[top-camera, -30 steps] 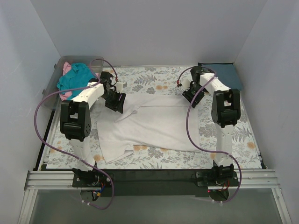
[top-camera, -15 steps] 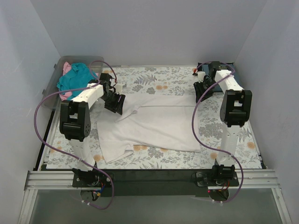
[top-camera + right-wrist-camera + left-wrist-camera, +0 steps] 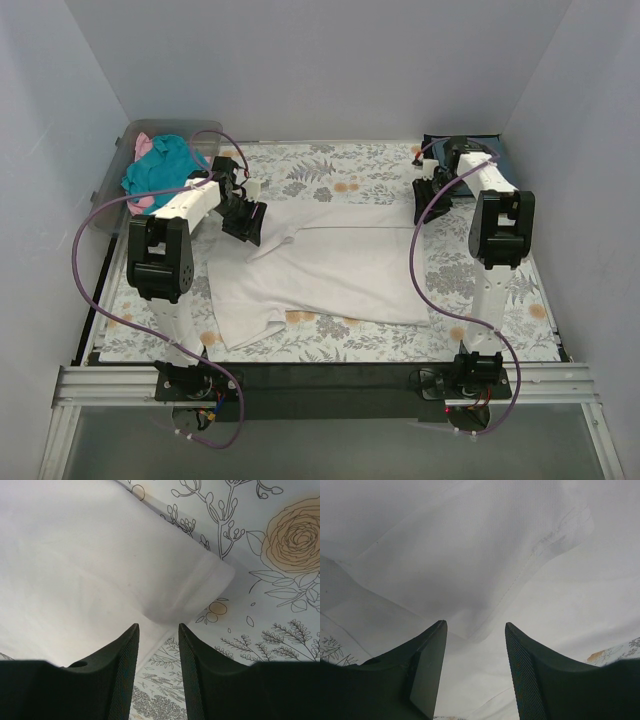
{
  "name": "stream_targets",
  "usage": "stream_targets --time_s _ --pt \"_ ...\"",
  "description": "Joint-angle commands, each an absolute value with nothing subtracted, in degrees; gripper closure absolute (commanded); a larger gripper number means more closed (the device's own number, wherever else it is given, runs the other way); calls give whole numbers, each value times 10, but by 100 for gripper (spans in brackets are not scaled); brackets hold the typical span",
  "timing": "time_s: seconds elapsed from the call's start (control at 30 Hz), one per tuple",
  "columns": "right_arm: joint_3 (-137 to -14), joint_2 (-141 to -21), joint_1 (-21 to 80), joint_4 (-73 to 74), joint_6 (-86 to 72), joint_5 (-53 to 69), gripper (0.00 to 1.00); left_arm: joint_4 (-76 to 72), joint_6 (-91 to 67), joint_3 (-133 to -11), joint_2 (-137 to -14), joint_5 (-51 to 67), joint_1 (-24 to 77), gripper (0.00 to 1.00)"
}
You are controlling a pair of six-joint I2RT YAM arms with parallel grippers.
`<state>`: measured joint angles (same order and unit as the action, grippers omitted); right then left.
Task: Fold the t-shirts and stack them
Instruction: Fold the tshirt
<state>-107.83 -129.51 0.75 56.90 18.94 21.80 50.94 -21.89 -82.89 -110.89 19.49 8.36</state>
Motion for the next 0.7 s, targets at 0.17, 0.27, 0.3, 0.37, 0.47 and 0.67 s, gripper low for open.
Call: stream_targets --time_s 0.17,0.27,0.3,0.37,0.47,0.67 --pt "-1074 -1306 5 557 163 192 56 503 -215 -824 -1063 187 79 51" --pt "-1073 -1311 5 555 156 182 56 499 -216 -826 -1066 181 79 51" --pt "-1073 -1311 5 555 156 179 55 500 -215 -827 -1066 180 79 51" --pt "-1069 -1309 6 552 156 190 55 499 -215 -825 -1065 180 79 51" --pt "-1067 -1310 6 553 150 202 56 500 -215 -824 -1065 178 79 51" --pt "-1061 -1295 6 555 147 218 74 504 -208 -823 -1064 175 73 53"
